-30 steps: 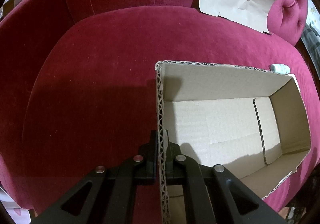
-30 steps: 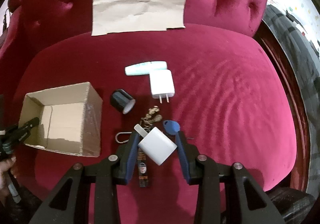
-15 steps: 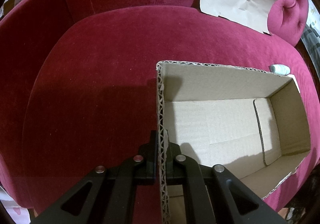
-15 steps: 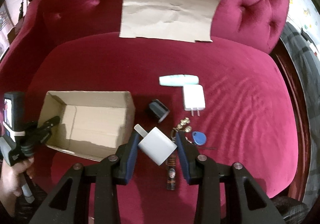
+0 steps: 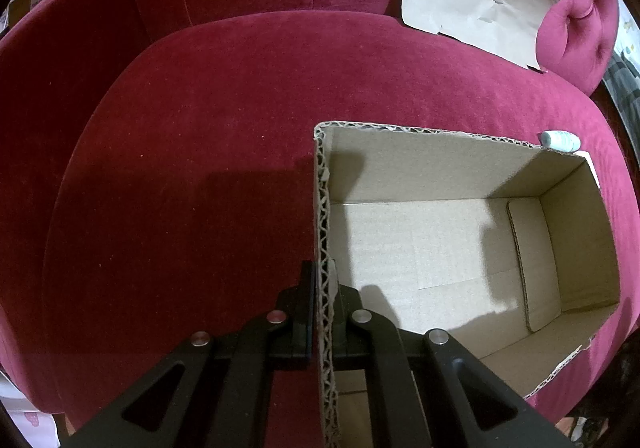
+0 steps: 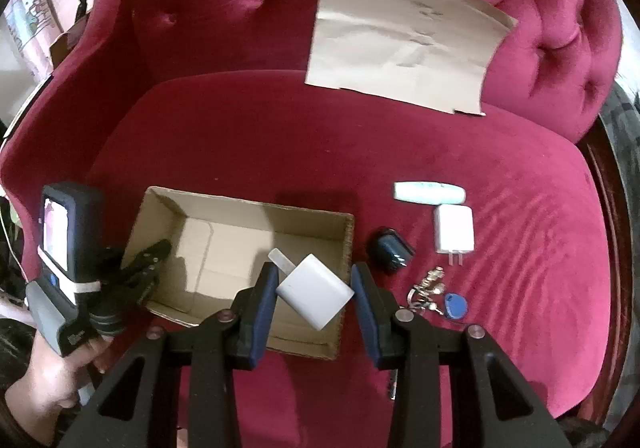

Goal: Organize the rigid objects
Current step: 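Carry the white charger cube with the right tool over the box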

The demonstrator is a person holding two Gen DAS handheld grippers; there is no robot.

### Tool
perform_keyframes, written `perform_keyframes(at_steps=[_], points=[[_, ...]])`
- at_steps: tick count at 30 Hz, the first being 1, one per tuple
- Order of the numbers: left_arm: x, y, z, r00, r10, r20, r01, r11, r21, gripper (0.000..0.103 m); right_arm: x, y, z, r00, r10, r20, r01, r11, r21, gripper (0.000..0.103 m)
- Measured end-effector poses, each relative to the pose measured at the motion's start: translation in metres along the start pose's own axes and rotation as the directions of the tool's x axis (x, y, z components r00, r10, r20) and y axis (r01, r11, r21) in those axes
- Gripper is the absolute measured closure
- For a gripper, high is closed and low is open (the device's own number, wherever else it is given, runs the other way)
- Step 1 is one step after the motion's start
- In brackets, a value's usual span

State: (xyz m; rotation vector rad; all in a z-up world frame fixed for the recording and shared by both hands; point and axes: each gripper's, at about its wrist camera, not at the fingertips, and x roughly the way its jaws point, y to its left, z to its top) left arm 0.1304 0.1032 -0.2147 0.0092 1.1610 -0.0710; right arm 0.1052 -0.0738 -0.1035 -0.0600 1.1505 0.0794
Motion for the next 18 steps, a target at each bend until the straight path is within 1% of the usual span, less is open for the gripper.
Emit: perform_keyframes(at_steps=[12,18], points=[[0.000,0.001,0.000,1.000,-0.002,0.001,0.002,1.000,0.001,0.099,0.017,0.035,0.007,0.998,0.057,-0.005,-0.057,0.998,-0.041,0.063],[-0.001,0.001,0.000,1.000,-0.002,0.000,0.002,1.000,-0.001,0.099,0.032,0.051,0.009,0.996,0.089,-0.015,-0.089,0.995,-0.053,0.063]])
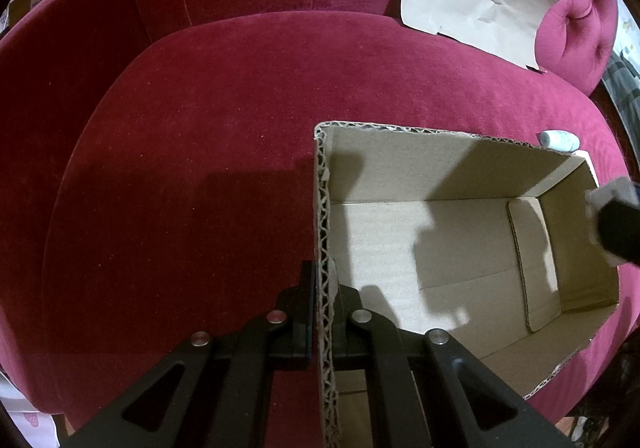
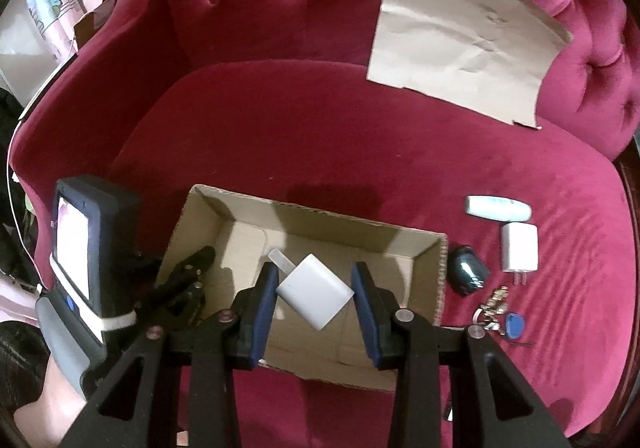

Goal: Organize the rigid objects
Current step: 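Carry the white charger cube with the right tool over the box, then lower the charger cube into the box and open the right tool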

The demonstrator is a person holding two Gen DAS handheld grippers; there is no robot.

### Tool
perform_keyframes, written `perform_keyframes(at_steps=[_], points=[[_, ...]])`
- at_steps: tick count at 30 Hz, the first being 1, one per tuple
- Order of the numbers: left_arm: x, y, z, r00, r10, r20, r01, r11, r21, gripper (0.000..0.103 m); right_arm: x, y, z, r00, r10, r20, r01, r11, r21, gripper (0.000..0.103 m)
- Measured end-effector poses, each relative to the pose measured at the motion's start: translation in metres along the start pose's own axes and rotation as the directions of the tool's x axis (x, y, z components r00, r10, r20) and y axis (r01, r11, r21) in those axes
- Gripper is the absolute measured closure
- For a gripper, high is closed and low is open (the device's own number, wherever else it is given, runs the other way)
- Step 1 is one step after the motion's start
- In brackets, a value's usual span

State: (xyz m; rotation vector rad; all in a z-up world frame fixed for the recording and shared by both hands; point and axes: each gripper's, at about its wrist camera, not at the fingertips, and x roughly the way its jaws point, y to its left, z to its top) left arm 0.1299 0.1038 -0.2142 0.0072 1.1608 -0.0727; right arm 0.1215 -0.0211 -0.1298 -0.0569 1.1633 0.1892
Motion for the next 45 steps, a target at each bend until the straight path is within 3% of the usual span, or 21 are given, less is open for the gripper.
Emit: perform_keyframes(at_steps=[20,32,37,42,45], points=[[0.000,0.000,0.002,1.000,-0.010,-0.007,0.010,1.000,0.000,0.099,0.051,0.017,0.005,0.999,0.022,-0.036,-0.021,1.000,0.019,0.063],[0.000,0.000,0.001,1.000,-0.009,-0.003,0.009,1.000,0.002,0.099,0.052,0.015,0.004,0.999,0.031,-0.025,-0.030,0.999,0.019,0.062],[0.001,0.000,0.000,1.000,-0.015,-0.005,0.015,1.000,0.001,0.099,0.046,0.014,0.004,1.000,-0.007,-0.010,0.007,1.000,0.019,0.047],[0.001,0.001,0.000,1.000,-0.016,-0.005,0.016,1.000,0.001,0.099,0.044,0.010,0.004,0.999,-0.033,-0.002,0.033,0.999,0.022,0.013],[0.001,0.001,0.001,1.000,-0.019,-0.007,0.019,1.000,-0.002,0.099,0.042,0.010,0.002,0.998,-0.069,0.008,0.069,0.998,0.008,0.006]])
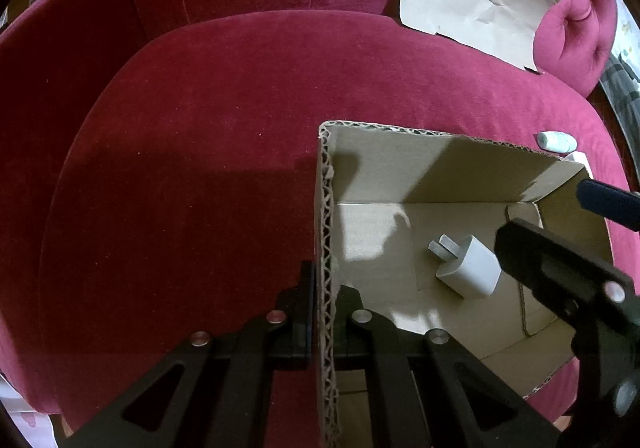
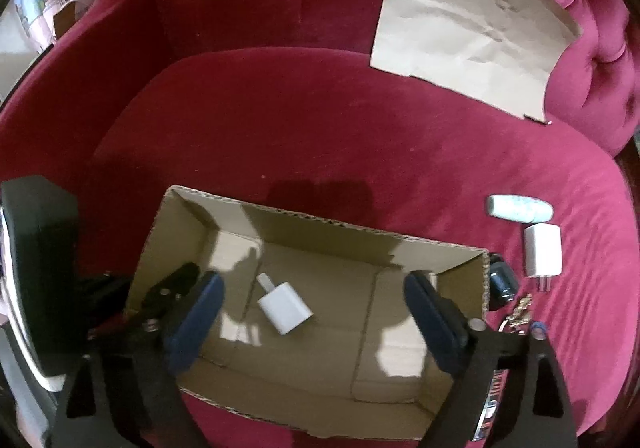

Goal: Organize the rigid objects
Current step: 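Lower the charger cube into the box and open the right tool, then move the right tool back to the black AUTO box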

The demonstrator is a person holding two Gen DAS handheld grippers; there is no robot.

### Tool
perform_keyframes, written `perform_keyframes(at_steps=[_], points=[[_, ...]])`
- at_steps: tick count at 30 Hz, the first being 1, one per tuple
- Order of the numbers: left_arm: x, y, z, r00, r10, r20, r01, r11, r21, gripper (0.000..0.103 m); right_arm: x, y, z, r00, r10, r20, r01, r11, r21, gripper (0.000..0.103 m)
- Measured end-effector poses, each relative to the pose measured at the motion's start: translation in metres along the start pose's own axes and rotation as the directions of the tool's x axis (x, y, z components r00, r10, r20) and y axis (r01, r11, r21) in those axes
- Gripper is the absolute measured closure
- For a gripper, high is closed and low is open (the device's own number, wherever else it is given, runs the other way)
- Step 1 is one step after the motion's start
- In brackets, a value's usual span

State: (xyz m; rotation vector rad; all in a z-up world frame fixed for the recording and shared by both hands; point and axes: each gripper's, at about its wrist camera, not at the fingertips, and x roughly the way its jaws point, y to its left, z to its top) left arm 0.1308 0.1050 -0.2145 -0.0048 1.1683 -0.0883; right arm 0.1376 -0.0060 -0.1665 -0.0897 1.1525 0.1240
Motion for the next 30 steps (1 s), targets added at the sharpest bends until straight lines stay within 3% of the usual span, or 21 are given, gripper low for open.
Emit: perform_keyframes(at_steps=[5,19,30], points=[[0.000,0.000,0.000,1.000,0.000,0.000,0.000,1.000,0.001,0.099,-0.001,-0.003,-0.001,1.000,-0.017,-0.001,0.017,1.000,0.001,0.000],[0.000,0.000,0.001,1.000,0.003,0.001,-0.003,1.000,0.007,0.099,-0.028,-0.021,-0.002,0.999,-0.030,0.025,0.030,0.999,0.011,0.000],[0.000,0.000,0.000,1.000,0.005,0.001,-0.005,1.000,0.005,0.099,-0.060,-0.065,-0.015,0.997,-0.067,0.039,0.064,0.995,0.072,0.000]])
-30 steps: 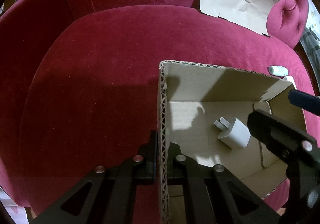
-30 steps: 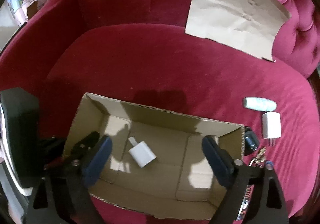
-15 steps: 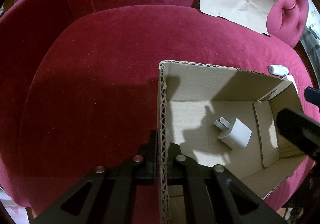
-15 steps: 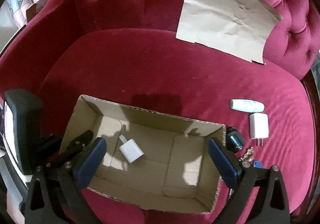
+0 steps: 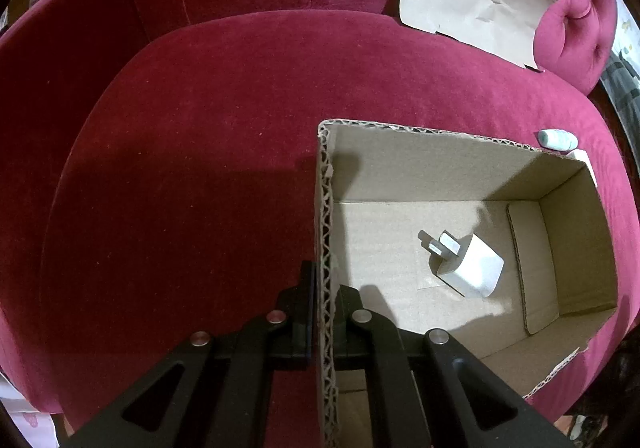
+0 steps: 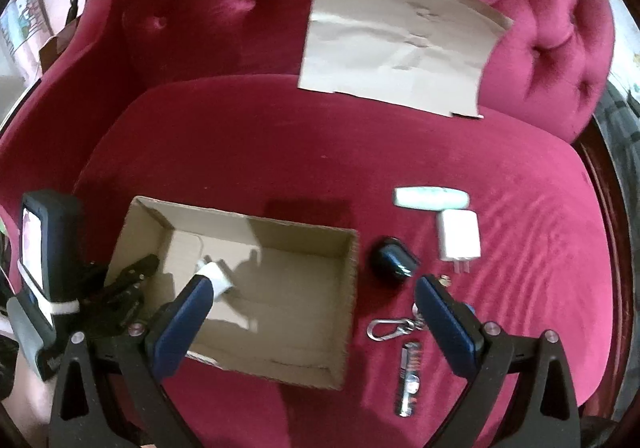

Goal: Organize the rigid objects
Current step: 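Move the right tool back to the black AUTO box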

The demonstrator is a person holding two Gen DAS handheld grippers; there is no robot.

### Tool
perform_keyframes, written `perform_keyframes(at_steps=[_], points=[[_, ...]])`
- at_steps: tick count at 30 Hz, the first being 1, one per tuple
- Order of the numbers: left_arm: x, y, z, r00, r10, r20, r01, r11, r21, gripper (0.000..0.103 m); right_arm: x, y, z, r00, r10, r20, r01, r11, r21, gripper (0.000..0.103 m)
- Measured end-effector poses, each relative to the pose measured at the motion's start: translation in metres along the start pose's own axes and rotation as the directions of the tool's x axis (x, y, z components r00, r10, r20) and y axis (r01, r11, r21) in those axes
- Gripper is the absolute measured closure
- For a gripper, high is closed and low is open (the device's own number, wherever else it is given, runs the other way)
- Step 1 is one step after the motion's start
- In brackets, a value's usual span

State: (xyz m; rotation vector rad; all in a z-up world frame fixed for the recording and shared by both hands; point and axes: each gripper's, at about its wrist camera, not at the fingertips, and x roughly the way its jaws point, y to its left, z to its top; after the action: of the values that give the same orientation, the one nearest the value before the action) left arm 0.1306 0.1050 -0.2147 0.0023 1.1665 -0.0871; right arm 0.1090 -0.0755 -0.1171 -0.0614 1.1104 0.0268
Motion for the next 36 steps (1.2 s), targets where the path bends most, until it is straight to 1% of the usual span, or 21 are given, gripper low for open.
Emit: perform_keyframes(at_steps=[7,15,19,25,28,32,36], points=[[0.000,0.000,0.000,1.000,0.000,0.000,0.000,1.000,0.001,0.099,-0.012,-0.032,-0.014,0.999,-0.033,-0.011,0.033,0.999,0.037,0.000],[0.000,0.000,0.000,1.000,0.000,0.000,0.000,1.000,0.003,0.099,-0.013,-0.059,-0.036,0.996,-0.076,-0.035,0.078,0.995,0.068,0.000],[0.000,0.000,0.000,1.000,0.000,0.000,0.000,1.000,0.001,0.099,-0.009,-0.070,-0.048,0.995,-0.083,-0.049,0.087,0.991,0.100,0.000],[0.000,0.001,0.000,1.000,0.000,0.000,0.000,1.000,0.002,0.099,0.002,-0.081,-0.064,0.994,-0.086,-0.071,0.095,0.988,0.126,0.000],[0.000,0.001,0.001,1.000,-0.002,-0.002,0.002,1.000,0.000,0.099,0.014,-0.084,-0.075,0.992,-0.082,-0.097,0.095,0.987,0.132,0.000],[0.000,0.001,0.001,1.000,0.000,0.000,0.000,1.000,0.006,0.099,0.029,-0.082,-0.085,0.988,-0.091,-0.121,0.104,0.990,0.100,0.000],[0.000,0.001,0.001,1.000,0.001,0.001,-0.001,1.000,0.008,0.099,0.044,-0.084,-0.093,0.986,-0.074,-0.149,0.089,0.991,0.102,0.000]])
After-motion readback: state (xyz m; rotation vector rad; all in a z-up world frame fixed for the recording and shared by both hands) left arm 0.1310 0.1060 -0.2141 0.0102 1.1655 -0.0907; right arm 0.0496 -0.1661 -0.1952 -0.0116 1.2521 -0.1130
